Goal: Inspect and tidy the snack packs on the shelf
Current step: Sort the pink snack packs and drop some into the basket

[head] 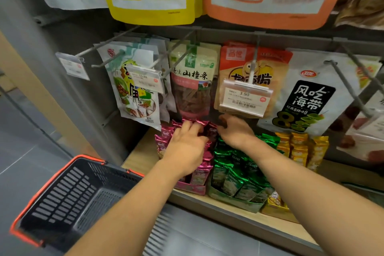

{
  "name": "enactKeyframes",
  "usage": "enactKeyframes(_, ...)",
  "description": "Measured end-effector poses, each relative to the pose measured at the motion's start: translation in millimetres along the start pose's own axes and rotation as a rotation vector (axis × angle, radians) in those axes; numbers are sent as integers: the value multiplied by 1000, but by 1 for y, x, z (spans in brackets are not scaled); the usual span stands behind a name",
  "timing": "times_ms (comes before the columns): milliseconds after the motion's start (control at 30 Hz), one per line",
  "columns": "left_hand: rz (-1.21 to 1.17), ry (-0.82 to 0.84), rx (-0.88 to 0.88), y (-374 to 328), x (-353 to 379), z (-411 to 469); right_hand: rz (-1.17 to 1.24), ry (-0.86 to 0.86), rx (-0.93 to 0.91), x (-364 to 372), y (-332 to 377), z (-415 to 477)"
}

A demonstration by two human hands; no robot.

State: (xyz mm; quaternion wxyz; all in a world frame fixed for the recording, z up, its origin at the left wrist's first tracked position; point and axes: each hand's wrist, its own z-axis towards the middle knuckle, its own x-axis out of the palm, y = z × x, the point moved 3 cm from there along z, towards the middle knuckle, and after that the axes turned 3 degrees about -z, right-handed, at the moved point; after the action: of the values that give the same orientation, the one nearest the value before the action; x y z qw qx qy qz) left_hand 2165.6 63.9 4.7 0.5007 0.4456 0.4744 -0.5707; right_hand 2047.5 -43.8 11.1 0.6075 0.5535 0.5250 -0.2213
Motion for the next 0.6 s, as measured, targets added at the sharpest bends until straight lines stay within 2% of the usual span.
enactKeyframes(167, 74, 68, 95, -10, 7, -12, -148, 64, 65, 15, 7, 14)
enactKeyframes(367, 123, 128, 98, -12, 6, -18, -258, 19, 117, 23, 16, 17)
enactKeyframes(433, 131, 126, 82, -12, 7, -18, -323, -94, 63, 18, 19, 6)
enactKeyframes(500, 113, 95, 70, -11, 7, -18, -382, -291, -94, 7, 20, -13)
enactKeyframes(567, 55, 89, 42, -8, 8, -19, -349, -449, -254, -6, 20, -38)
enactKeyframes(600, 23, 110, 29, -7, 8, -19, -291, -474, -291, -12, 18, -51)
